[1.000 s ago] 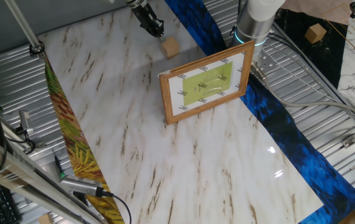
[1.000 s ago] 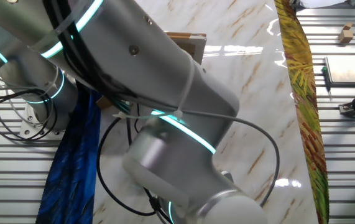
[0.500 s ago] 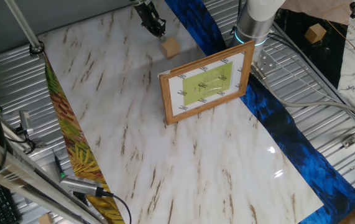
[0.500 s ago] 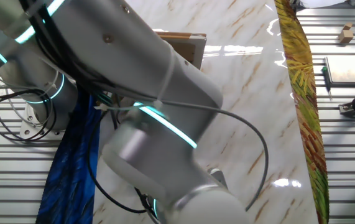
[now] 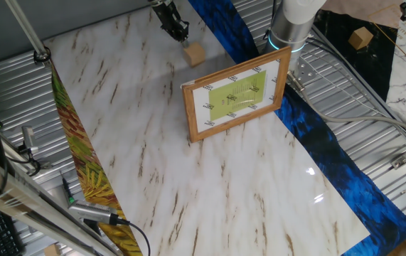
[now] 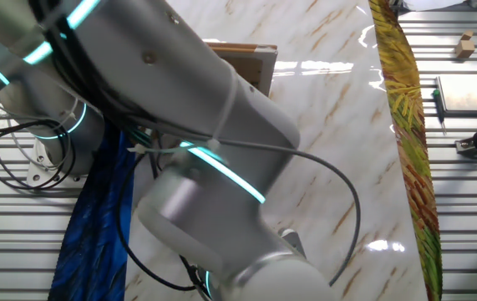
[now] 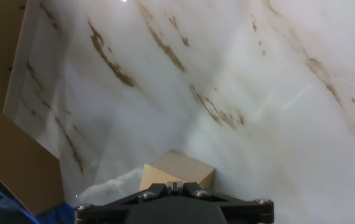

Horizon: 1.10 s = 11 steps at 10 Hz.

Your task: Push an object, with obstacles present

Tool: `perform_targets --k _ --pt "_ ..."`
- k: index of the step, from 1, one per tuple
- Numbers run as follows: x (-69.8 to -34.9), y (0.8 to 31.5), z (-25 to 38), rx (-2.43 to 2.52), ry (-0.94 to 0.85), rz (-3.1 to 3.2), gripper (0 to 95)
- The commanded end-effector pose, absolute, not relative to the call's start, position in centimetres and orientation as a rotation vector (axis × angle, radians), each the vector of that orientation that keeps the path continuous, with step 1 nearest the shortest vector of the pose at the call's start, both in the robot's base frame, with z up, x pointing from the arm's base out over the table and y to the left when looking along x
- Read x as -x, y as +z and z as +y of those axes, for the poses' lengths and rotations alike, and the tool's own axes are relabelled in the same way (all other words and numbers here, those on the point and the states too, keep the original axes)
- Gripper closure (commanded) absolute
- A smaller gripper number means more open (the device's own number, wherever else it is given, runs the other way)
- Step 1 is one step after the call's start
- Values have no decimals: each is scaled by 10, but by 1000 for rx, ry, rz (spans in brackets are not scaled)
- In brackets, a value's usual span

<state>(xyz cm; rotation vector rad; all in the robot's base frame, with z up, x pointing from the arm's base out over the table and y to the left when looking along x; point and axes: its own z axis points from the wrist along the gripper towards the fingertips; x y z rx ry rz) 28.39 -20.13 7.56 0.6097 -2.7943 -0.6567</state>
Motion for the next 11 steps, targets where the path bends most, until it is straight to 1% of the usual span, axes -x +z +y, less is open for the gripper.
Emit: perform_targets --k 1,5,11 --pt "-286 74 -202 -606 -658 -2793 950" --pt "-285 65 -202 -622 -667 -2798 950" --pt "-296 61 -186 -651 -670 -2798 950"
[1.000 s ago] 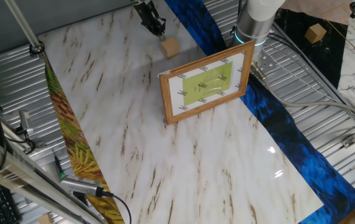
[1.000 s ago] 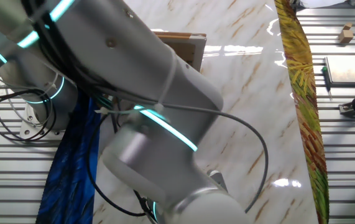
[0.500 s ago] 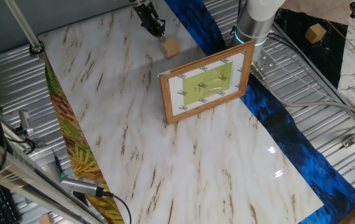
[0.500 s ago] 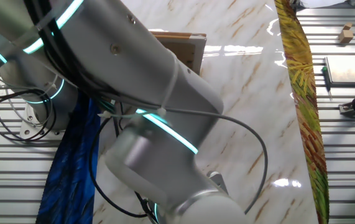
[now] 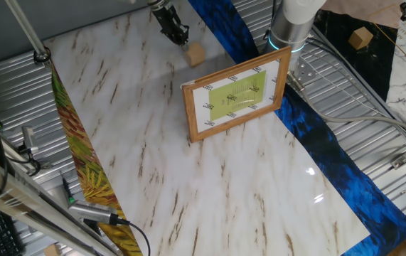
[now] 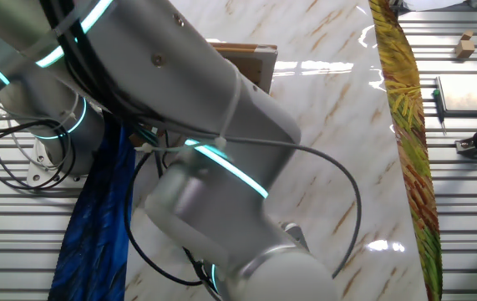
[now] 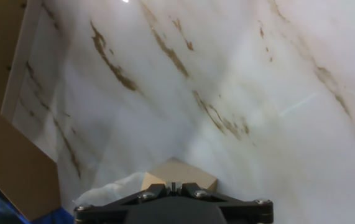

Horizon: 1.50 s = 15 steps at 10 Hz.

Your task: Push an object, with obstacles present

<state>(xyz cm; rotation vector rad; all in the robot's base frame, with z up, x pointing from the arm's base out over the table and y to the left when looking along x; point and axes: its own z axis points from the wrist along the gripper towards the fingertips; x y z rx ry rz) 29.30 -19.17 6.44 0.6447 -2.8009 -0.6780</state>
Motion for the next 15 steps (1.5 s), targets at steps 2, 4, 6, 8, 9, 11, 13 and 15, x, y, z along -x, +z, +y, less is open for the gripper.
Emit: perform_targets --k 2,4,6,8,9,11,13,15 --pt "-301 64 -179 -660 -662 -2795 950" --pt "-305 61 -172 -673 -663 -2801 950" --pt "-308 62 -167 -684 -655 -2799 950" --pt "-307 63 -169 -720 -635 -2795 950" --pt "-303 67 -175 -755 -620 -2786 950" --pt "-295 72 -188 -799 -595 -2776 950" --pt "-278 78 -212 -847 -582 -2761 950" --pt "-268 80 -225 -866 -577 -2757 950"
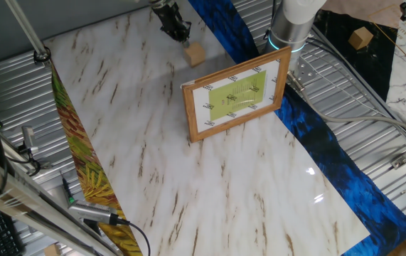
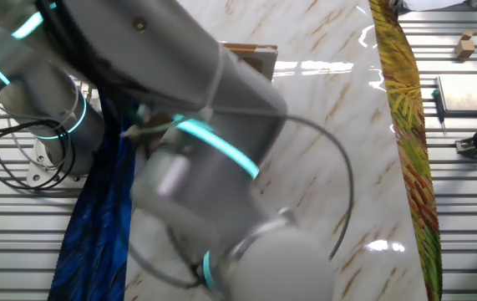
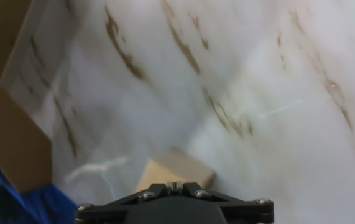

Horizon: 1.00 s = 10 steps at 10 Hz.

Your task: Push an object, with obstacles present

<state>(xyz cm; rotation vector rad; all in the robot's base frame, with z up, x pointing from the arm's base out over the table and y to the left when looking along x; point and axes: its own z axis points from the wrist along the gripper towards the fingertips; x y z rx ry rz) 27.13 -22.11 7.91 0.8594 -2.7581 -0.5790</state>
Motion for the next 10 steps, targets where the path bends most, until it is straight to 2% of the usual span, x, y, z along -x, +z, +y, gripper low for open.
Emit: perform_targets --k 1,10 --pt "-266 80 -227 -871 -578 -2756 950" --pt "-267 61 -226 -923 -546 -2764 950"
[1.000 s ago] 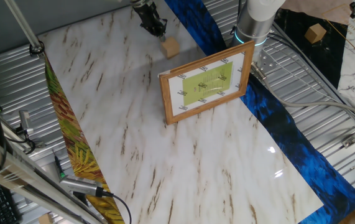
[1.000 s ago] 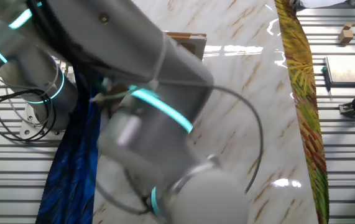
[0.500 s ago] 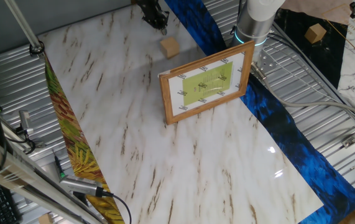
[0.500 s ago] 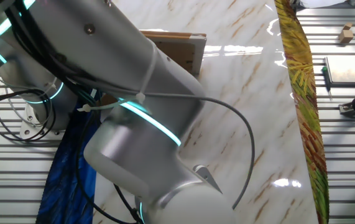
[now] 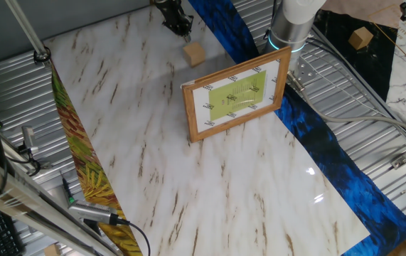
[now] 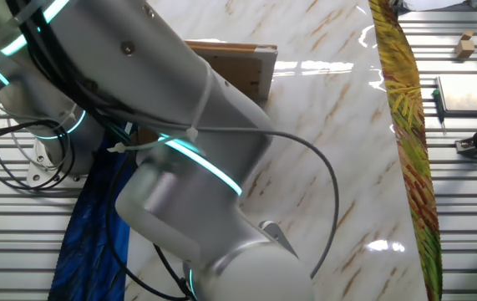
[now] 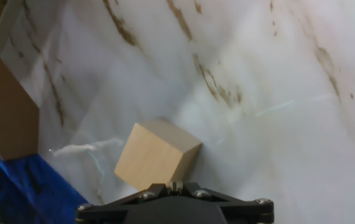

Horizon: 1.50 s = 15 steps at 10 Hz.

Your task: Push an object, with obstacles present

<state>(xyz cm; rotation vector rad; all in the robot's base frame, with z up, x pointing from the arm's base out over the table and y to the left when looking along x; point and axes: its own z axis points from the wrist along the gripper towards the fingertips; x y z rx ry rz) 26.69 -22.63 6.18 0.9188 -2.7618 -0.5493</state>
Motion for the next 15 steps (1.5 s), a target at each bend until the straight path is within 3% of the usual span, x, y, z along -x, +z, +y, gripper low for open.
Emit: perform_targets --k 1,15 --pt "-268 60 -225 -927 -544 -2766 950" --pt "-310 72 -163 -939 -523 -2780 950"
